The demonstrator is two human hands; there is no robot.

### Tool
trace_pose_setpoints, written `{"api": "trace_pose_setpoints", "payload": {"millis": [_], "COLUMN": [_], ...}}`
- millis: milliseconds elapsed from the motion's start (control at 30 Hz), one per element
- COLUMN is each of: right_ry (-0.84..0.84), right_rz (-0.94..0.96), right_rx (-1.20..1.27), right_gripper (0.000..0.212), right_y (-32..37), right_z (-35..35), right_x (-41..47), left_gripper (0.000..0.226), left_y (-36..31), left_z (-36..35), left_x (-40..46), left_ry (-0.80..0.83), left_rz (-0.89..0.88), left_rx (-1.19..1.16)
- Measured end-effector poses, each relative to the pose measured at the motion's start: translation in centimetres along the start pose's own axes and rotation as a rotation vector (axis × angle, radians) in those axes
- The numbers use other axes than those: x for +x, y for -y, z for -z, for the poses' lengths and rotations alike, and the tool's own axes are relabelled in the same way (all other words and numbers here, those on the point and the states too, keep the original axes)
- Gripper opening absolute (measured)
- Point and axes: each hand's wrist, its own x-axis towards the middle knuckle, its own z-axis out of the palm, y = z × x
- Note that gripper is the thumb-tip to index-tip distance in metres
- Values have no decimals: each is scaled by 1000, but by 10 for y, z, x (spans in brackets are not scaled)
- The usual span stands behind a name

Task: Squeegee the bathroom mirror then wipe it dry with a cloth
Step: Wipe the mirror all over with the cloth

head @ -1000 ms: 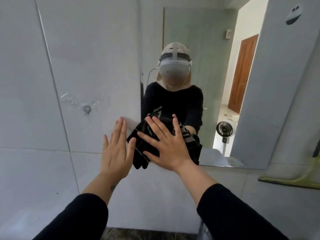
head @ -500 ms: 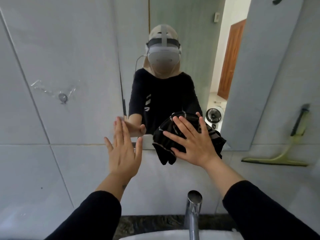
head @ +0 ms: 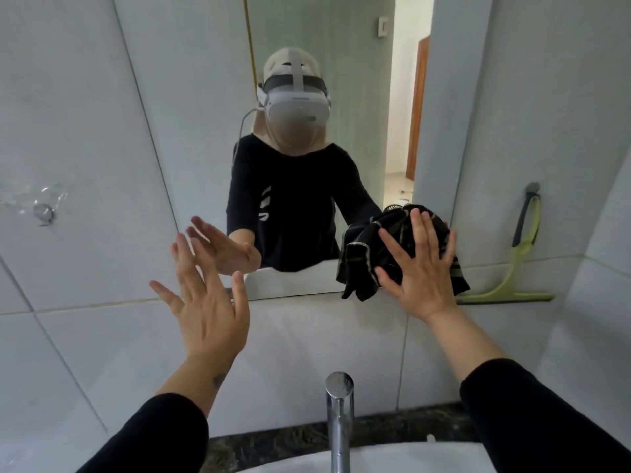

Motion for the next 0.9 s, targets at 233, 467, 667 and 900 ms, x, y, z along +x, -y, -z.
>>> {"api": "trace_pose_setpoints", "payload": {"millis": [233,467,667,900], "right_ry": [10,79,10,-221], "right_rz": [-134,-97,-135,-477], "right_rx": [102,215,538,539], "right_gripper": [68,68,55,43], "right_y": [-18,-24,-37,-44], "right_z": [3,15,25,13], "right_x": [-4,-10,-15,-39], "left_gripper": [55,40,47,43], "left_y": [-81,-169,-195,-206], "left_z": [-15,-40,-55,-55], "left_x": [-1,3,4,1], "left_ry": [-49,15,126,130], "left_rz": [-629,-754,-638,-697], "left_rx": [-192,-217,-362,-327]}}
